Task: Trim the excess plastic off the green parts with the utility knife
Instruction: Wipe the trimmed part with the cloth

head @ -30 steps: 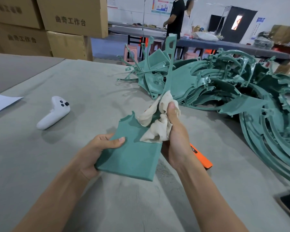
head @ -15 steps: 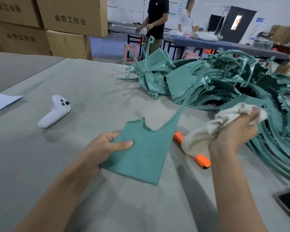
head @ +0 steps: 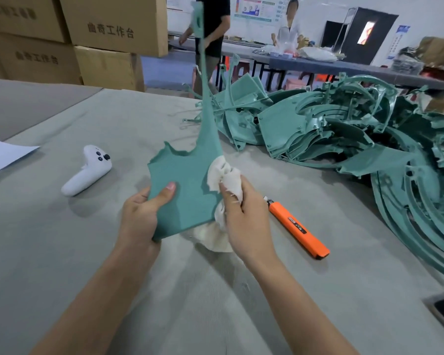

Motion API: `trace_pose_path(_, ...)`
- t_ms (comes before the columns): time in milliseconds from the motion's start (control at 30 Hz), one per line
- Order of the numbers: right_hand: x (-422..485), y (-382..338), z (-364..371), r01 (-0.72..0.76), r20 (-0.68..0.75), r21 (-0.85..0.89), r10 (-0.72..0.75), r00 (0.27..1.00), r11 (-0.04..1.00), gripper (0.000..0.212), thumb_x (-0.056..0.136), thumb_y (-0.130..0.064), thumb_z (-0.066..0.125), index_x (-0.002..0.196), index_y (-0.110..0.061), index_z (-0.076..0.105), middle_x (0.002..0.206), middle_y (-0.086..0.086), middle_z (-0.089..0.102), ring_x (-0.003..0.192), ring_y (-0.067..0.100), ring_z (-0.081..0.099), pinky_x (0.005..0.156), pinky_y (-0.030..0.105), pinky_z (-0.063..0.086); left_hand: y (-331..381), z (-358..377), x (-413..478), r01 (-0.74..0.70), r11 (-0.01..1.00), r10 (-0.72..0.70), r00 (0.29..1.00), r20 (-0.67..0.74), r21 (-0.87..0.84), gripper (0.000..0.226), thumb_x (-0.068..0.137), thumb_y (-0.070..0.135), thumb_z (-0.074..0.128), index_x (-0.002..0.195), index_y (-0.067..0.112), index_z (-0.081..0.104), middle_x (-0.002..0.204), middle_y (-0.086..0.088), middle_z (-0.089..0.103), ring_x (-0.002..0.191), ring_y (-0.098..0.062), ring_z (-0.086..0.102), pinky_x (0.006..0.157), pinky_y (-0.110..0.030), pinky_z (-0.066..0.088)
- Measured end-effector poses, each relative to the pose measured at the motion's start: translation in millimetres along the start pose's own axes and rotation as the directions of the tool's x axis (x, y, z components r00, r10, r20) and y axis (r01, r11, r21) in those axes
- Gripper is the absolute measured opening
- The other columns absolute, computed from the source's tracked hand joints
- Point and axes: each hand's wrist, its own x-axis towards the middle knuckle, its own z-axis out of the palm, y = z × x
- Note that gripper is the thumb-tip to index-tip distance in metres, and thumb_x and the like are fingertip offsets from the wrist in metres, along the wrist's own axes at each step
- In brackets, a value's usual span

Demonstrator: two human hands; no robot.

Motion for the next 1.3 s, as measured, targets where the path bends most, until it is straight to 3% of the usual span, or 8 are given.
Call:
trace_pose_path(267, 0, 0, -7, 0.070, -0.179, -0.087, -0.085, 0.980, 0.994, 0.018, 0.093, -0.018, 0.045, 0.080, -0.027, 0.054, 0.063, -0.019, 0.052, 0.060, -0.004, 0.048, 0.056, 0.013, 0.032, 9, -1, 4, 0.013, 0.924, -0.108, 0.968, -0.228, -0.382, 0.007, 0.093, 0.020, 0.061, 0.096, 0.018, 0.068, 0.088, 0.007, 0.076, 0.073, -0.004, 0.072, 0.054, -0.016, 0.053)
trace_pose_path(400, 8, 0, -15, -0.075, -0.208, 0.199, 0.117, 0.971, 0.977, 0.028, 0.105, -0.028, 0.044, 0.081, -0.024, 0.057, 0.066, -0.020, 0.056, 0.064, -0.001, 0.049, 0.064, 0.021, 0.039, 2, 4, 0, 0.056, 0.911, -0.122, 0.983, -0.138, -0.408, 0.010, 0.093, 0.021, 0.060, 0.098, 0.017, 0.068, 0.087, 0.007, 0.076, 0.075, -0.005, 0.072, 0.056, -0.016, 0.054)
trace_pose_path(533, -7, -5, 6, -0.126, 0.014, 0.338, 0.129, 0.992, 0.933, 0.024, 0.100, -0.043, 0.046, 0.107, -0.024, 0.059, 0.085, -0.015, 0.066, 0.078, 0.005, 0.059, 0.073, 0.026, 0.049, -17, 16, -7, 0.048, 0.956, -0.037, 0.998, 0.043, -0.289, 0.032, 0.081, 0.020, 0.064, 0.112, 0.015, 0.068, 0.110, -0.004, 0.073, 0.095, -0.020, 0.072, 0.067, -0.027, 0.058)
trace_pose_path(733, 14, -3, -17, -0.036, -0.266, 0.306, 0.122, 0.956, 0.951, 0.017, 0.099, -0.008, 0.052, 0.095, -0.022, 0.059, 0.084, -0.014, 0.062, 0.077, 0.004, 0.052, 0.076, 0.028, 0.042, -9, 5, -4, 0.086, 0.996, -0.082, 0.961, 0.263, -0.002, 0.029, 0.071, 0.016, 0.071, 0.099, 0.009, 0.075, 0.106, -0.012, 0.073, 0.091, -0.025, 0.072, 0.068, -0.033, 0.058)
trace_pose_path(833, 22, 2, -33, -0.012, -0.248, 0.241, 0.074, 0.966, 0.970, 0.006, 0.093, -0.018, 0.054, 0.091, -0.018, 0.060, 0.071, -0.023, 0.057, 0.067, -0.003, 0.046, 0.067, 0.015, 0.038, 7, -3, 0, -0.007, 0.991, -0.033, 0.952, 0.304, 0.131, 0.023, 0.073, 0.028, 0.068, 0.090, 0.017, 0.079, 0.089, -0.008, 0.074, 0.070, -0.022, 0.069, 0.059, -0.032, 0.058)
trace_pose_path(967, 22, 1, -37, 0.042, -0.129, 0.193, -0.017, 0.992, 0.980, 0.017, 0.088, -0.023, 0.053, 0.099, -0.021, 0.065, 0.078, -0.024, 0.062, 0.072, -0.005, 0.051, 0.068, 0.013, 0.039, 9, -2, -3, -0.103, 0.943, -0.027, 0.926, 0.378, 0.318, 0.035, 0.068, 0.039, 0.075, 0.096, 0.019, 0.077, 0.095, -0.007, 0.076, 0.081, -0.017, 0.071, 0.066, -0.026, 0.057)
trace_pose_path(1067, 16, -2, -29, 0.031, 0.059, 0.228, -0.045, 0.997, 0.973, 0.017, 0.090, -0.022, 0.055, 0.099, -0.030, 0.067, 0.087, -0.013, 0.068, 0.081, 0.003, 0.058, 0.072, 0.020, 0.045, -1, 4, -8, -0.183, 0.950, 0.087, 0.933, 0.349, 0.253, 0.027, 0.080, 0.027, 0.069, 0.104, 0.017, 0.074, 0.109, -0.006, 0.073, 0.100, -0.021, 0.070, 0.079, -0.028, 0.056)
trace_pose_path(1300, 5, -2, -15, -0.116, 0.063, 0.278, 0.102, 0.993, 0.954, 0.023, 0.088, -0.030, 0.060, 0.089, -0.009, 0.066, 0.082, 0.014, 0.066, 0.078, 0.018, 0.055, 0.073, 0.038, 0.045, 0, 3, -9, -0.071, 0.997, 0.075, 0.979, 0.191, -0.026, 0.025, 0.082, 0.019, 0.068, 0.105, 0.010, 0.073, 0.112, -0.012, 0.072, 0.101, -0.028, 0.070, 0.074, -0.034, 0.058)
